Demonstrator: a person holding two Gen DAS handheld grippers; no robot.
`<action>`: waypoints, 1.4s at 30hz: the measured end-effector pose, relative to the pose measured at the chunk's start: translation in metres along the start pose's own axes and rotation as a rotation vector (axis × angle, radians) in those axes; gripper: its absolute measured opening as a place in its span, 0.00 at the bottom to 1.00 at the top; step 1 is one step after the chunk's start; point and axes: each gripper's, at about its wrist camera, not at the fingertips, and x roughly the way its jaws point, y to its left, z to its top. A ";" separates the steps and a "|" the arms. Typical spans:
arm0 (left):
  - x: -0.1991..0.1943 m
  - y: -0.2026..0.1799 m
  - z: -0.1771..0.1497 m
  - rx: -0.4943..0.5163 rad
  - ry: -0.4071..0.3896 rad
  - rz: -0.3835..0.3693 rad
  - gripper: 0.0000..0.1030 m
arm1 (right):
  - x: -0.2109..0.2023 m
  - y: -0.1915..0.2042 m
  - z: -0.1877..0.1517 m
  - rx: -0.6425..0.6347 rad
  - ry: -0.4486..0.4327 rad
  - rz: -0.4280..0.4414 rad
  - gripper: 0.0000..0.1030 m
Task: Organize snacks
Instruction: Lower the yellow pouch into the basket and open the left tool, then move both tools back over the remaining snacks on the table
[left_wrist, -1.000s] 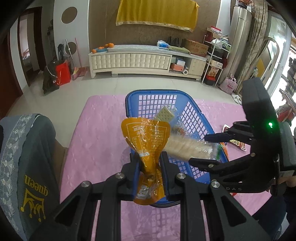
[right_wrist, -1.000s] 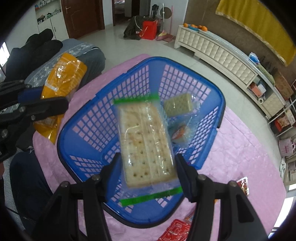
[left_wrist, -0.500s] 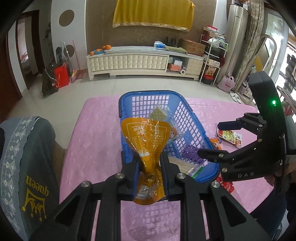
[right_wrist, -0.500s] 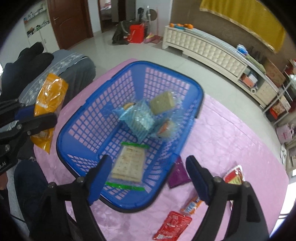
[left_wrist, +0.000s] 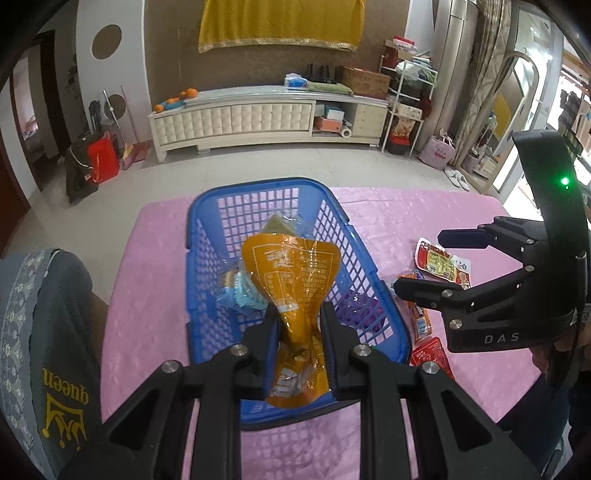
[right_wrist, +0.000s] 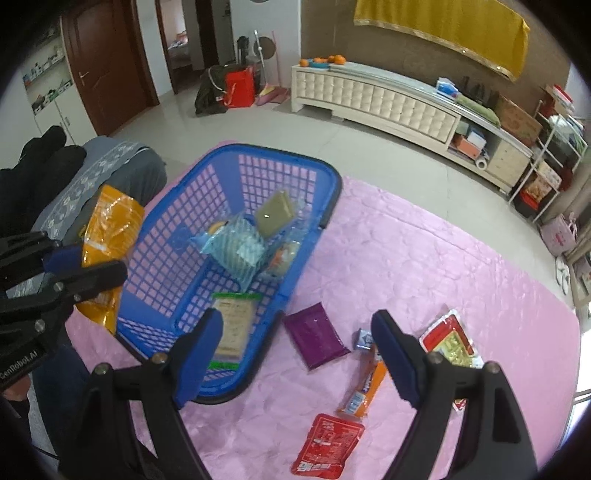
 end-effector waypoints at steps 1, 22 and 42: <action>0.006 -0.001 0.002 0.003 0.008 -0.004 0.19 | 0.003 -0.003 0.000 0.003 0.006 0.006 0.83; 0.064 0.005 0.026 -0.011 0.069 -0.050 0.44 | 0.033 -0.034 0.009 0.042 -0.002 0.050 0.83; 0.002 -0.034 0.016 0.083 -0.021 0.011 0.68 | -0.021 -0.037 -0.021 0.068 -0.058 0.026 0.83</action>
